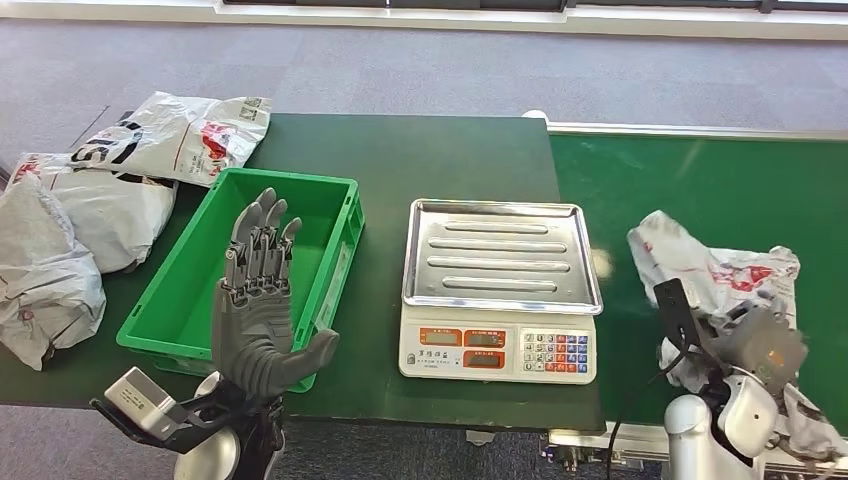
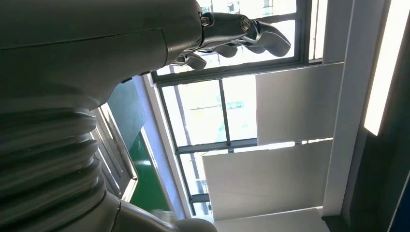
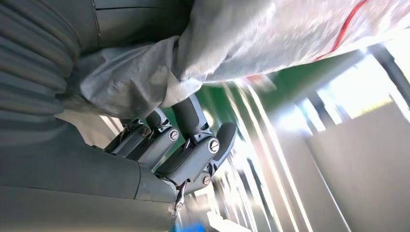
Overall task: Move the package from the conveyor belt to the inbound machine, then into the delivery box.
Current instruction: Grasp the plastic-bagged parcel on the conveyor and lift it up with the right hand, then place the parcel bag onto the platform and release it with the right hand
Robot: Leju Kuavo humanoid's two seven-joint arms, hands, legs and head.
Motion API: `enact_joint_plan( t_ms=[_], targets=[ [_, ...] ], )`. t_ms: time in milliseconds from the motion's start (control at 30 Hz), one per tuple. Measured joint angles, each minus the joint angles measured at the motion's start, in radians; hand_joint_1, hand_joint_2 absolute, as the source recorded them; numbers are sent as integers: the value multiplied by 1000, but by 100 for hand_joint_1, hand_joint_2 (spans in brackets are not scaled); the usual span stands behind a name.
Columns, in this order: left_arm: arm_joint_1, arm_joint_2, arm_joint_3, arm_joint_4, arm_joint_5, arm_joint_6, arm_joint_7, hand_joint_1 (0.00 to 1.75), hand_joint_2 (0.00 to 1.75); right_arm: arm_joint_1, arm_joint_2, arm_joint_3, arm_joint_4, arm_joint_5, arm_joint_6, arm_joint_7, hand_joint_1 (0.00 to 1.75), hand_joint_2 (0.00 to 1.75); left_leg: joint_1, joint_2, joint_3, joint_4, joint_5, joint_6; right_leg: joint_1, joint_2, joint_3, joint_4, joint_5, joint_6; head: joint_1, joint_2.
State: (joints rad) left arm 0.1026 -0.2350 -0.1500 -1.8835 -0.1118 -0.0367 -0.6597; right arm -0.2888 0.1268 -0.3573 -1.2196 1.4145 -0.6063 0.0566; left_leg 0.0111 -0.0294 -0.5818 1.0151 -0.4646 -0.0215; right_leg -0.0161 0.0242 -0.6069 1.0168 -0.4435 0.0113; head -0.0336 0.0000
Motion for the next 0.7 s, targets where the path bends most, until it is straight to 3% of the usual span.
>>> enact_joint_plan(
  t_ms=[67,167,333,500,700],
  targets=[
    [-3,0,-8,9,1,4,0,0,175,27,21,42,-138,17,-68,-51,175,175,0,1,0,0,0,0,0,1,0,0,0,0,0,0],
    [-8,0,-18,27,3,8,-3,0,175,46,48,103,-287,47,-91,-101,175,175,0,2,0,0,-1,-1,0,3,-1,0,0,0,0,0],
    [-14,2,-30,47,8,9,-8,0,175,38,67,187,-389,75,-93,-109,175,175,0,3,0,0,-1,-1,0,3,-1,0,0,0,0,0],
    [-21,3,-33,65,14,8,-20,0,175,-10,67,260,-371,-31,-51,-150,175,175,0,5,0,0,-1,-1,0,5,-1,0,1,0,0,0],
    [-44,5,-39,97,25,-5,-37,0,175,-144,70,421,-181,-160,74,-201,175,175,1,6,0,0,1,-2,1,8,-2,1,2,-1,0,0]
  ],
)
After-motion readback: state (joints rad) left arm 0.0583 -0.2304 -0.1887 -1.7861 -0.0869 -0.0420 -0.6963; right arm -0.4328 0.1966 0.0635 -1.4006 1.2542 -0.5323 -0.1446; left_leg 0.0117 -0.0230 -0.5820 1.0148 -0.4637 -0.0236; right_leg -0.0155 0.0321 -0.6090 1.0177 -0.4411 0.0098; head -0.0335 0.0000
